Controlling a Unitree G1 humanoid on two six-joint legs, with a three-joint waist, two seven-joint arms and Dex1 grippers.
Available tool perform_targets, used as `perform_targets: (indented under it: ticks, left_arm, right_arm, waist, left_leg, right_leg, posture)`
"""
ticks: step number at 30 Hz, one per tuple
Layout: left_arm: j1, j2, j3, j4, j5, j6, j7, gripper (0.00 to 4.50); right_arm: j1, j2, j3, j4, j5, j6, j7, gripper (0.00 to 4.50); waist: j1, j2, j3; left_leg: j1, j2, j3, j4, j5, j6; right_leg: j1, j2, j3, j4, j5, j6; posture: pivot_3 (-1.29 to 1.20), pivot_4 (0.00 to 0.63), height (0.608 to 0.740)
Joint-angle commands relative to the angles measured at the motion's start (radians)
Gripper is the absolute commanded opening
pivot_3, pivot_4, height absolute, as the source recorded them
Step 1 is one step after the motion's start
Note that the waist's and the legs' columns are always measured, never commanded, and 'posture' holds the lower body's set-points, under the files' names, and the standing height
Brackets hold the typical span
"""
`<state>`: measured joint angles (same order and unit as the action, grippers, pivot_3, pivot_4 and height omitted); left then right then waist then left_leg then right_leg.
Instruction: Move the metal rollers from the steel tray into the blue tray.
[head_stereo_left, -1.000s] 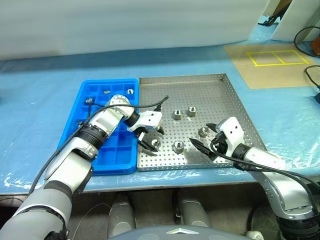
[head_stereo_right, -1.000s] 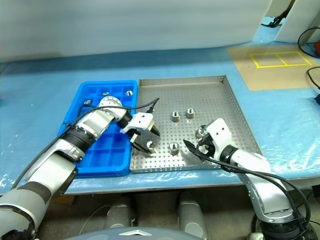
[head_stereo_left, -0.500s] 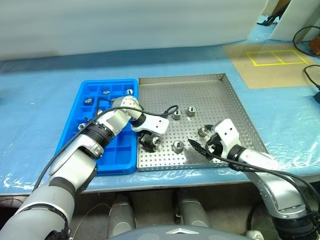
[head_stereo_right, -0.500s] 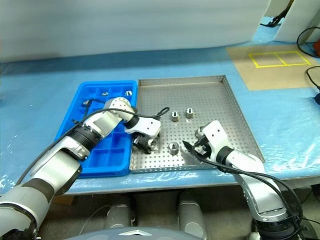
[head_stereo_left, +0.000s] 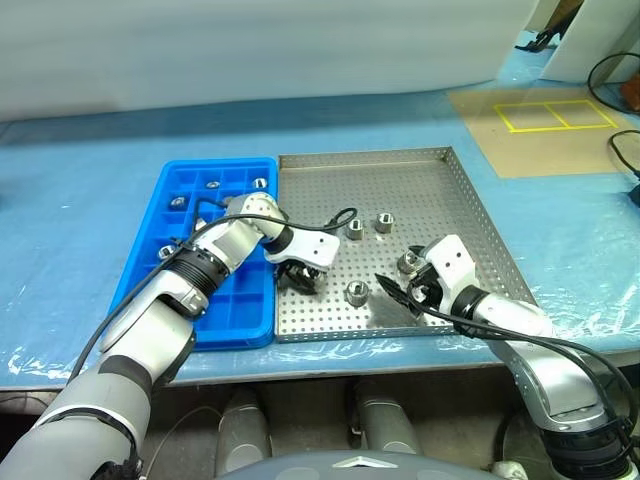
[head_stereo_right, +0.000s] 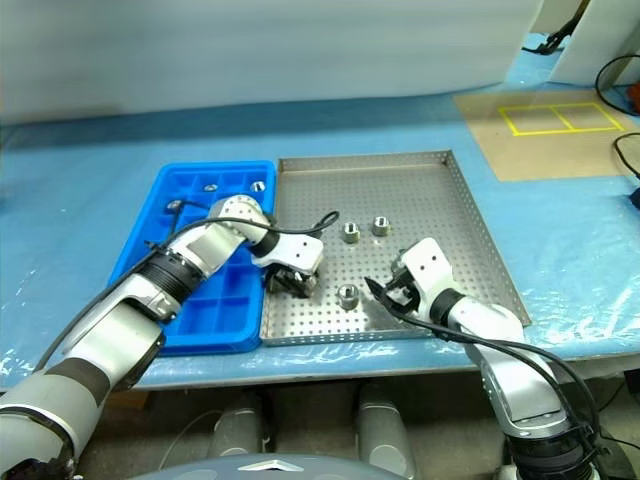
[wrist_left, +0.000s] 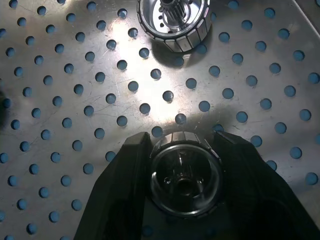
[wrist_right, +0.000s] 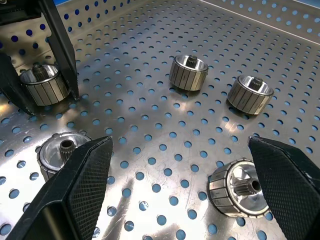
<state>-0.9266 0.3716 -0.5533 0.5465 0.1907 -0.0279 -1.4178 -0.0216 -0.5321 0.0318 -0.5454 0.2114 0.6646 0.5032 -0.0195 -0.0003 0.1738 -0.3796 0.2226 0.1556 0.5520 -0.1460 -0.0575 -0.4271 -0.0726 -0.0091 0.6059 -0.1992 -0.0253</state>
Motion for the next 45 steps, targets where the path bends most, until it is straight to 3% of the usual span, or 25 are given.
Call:
perform_targets:
  ticks: [1, 5, 8, 16, 23, 27, 32, 36, 39, 45]
  left_arm:
    - [-0.005, -0.002, 0.107, -0.074, -0.112, 0.051, -0.007, 1.73]
    - [0.029, 0.022, 0.244, -0.154, -0.245, 0.023, 0.020, 1.73]
    - [0.063, 0.055, 0.316, -0.228, -0.313, 0.087, 0.035, 1.73]
    - [0.224, 0.220, 0.475, -0.359, -0.332, 0.304, 0.236, 1.73]
    - [0.614, 0.369, 0.729, -0.744, -0.446, 0.525, 0.352, 1.73]
    - [0.814, 0.428, 0.843, -0.856, -0.463, 0.573, 0.393, 1.73]
    - [1.065, 0.399, 1.055, -1.009, -0.527, 0.653, 0.463, 1.73]
    - [1.142, 0.354, 1.047, -1.061, -0.527, 0.662, 0.541, 1.73]
    - [1.124, 0.333, 0.996, -1.077, -0.526, 0.666, 0.593, 1.73]
    - [1.102, 0.336, 0.936, -1.054, -0.516, 0.675, 0.652, 1.73]
  right_arm:
    - [-0.048, 0.004, -0.018, -0.027, 0.057, -0.001, 0.036, 4.50]
    - [-0.166, 0.008, -0.038, 0.014, 0.161, 0.042, 0.110, 4.50]
    - [-0.250, -0.010, 0.003, 0.094, 0.149, 0.012, 0.158, 4.50]
    - [-0.531, 0.102, 0.150, 0.394, 0.090, -0.138, 0.256, 4.50]
    - [-0.674, 0.207, 0.244, 0.622, 0.049, -0.273, 0.381, 4.50]
    - [-0.723, 0.249, 0.266, 0.724, 0.020, -0.341, 0.427, 4.50]
    - [-0.757, 0.294, 0.284, 0.795, 0.003, -0.390, 0.484, 4.50]
    - [-0.764, 0.312, 0.291, 0.814, -0.008, -0.403, 0.510, 4.50]
    - [-0.764, 0.315, 0.290, 0.817, -0.016, -0.406, 0.524, 4.50]
    - [-0.751, 0.308, 0.285, 0.807, -0.035, -0.405, 0.526, 4.50]
  waist:
    - [0.002, 0.000, 0.000]
    - [0.003, 0.000, 0.000]
    - [0.007, 0.000, 0.000]
    - [0.012, 0.001, 0.000]
    - [0.063, 0.000, 0.001]
    - [0.095, 0.000, 0.001]
    - [0.136, -0.003, 0.002]
    - [0.160, -0.002, 0.002]
    - [0.176, -0.003, 0.002]
    - [0.174, -0.003, 0.002]
  left_leg:
    - [0.000, 0.000, 0.000, 0.000, 0.000, 0.000]
    - [-0.001, 0.000, 0.000, 0.000, -0.001, 0.001]
    - [0.000, 0.000, 0.000, 0.000, -0.001, 0.001]
    - [-0.001, 0.001, 0.000, -0.001, 0.000, -0.001]
    - [-0.008, 0.002, -0.001, -0.006, 0.001, -0.001]
    - [-0.009, 0.004, -0.003, -0.008, 0.001, -0.002]
    - [-0.009, 0.005, -0.004, -0.007, 0.001, -0.002]
    - [-0.006, 0.005, -0.004, -0.008, 0.001, -0.003]
    - [-0.006, 0.005, -0.006, -0.008, 0.001, -0.003]
    - [-0.005, 0.005, -0.006, -0.008, 0.001, -0.003]
  right_leg:
    - [0.000, 0.000, 0.000, 0.000, 0.002, -0.003]
    - [0.000, 0.000, 0.000, 0.000, 0.003, -0.006]
    - [0.000, 0.000, 0.000, 0.000, 0.004, -0.007]
    - [-0.002, 0.000, -0.002, 0.002, 0.004, -0.007]
    - [-0.009, -0.001, -0.006, 0.001, 0.002, -0.011]
    - [-0.010, -0.001, -0.011, 0.001, 0.000, -0.013]
    - [-0.007, -0.002, -0.013, 0.001, 0.000, -0.013]
    - [-0.005, -0.002, -0.014, 0.002, -0.001, -0.012]
    - [-0.004, -0.001, -0.014, 0.002, -0.004, -0.006]
    - [-0.005, -0.001, -0.013, 0.003, -0.002, -0.010]
  posture:
    - [-0.40, 0.150, 0.740]
    - [-0.34, 0.150, 0.740]
    - [-0.29, 0.150, 0.740]
    - [-0.07, 0.150, 0.740]
    - [0.14, 0.150, 0.740]
    - [0.21, 0.150, 0.740]
    - [0.29, 0.150, 0.740]
    - [0.31, 0.150, 0.740]
    - [0.32, 0.150, 0.740]
    - [0.30, 0.150, 0.740]
